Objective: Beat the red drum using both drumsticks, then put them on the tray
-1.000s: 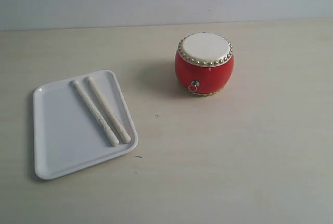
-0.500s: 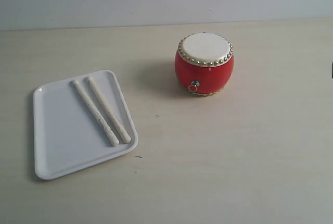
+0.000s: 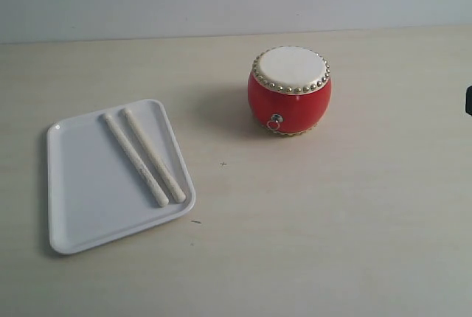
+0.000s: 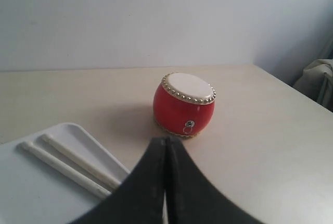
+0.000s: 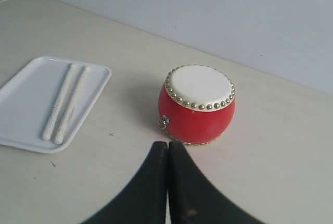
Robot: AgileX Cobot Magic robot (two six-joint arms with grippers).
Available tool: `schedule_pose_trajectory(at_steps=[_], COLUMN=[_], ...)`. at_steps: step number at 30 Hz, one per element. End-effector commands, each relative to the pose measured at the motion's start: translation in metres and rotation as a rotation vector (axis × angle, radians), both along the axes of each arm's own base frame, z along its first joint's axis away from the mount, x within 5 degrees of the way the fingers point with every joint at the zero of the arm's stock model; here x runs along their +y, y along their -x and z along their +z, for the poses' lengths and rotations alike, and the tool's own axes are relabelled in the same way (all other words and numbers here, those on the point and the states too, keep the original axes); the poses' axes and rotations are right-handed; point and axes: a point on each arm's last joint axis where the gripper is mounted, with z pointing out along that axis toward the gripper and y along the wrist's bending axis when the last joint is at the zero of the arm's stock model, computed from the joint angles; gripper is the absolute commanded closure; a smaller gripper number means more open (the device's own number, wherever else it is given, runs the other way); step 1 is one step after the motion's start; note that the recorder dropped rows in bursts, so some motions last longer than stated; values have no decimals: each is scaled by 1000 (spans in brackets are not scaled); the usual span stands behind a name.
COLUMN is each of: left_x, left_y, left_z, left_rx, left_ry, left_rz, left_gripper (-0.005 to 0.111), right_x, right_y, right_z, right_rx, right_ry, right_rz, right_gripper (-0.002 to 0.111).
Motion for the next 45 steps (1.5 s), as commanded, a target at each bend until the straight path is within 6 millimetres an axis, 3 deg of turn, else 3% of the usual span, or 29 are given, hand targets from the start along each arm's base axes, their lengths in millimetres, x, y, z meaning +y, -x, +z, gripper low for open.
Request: schedule_pose_trajectory(at_steps=[1,9,12,15,25,45], left_x=[0,3,7,10,27,35], left_y=[1,13,24,28,8,6], left_z=[-1,4,1,-15,-63,-57], left_rx=[6,-100,-222,-256,-167,-201], left_ry=[6,-3,-153,-221,-172,-104], left_rz=[-5,17,37,77,319,419], left_gripper=[107,107,107,107,107,107], right_x=[0,0,0,0,0,0], right_y=[0,0,0,0,0,0], right_z=[0,0,0,0,1,1], right_rx=[-11,-14,-14,-14,-15,-16], right_ry=[-12,-8,-8,-8,-7,-5], right_rz=[6,7,7,7,6,6], right_gripper=[108,108,108,108,108,108])
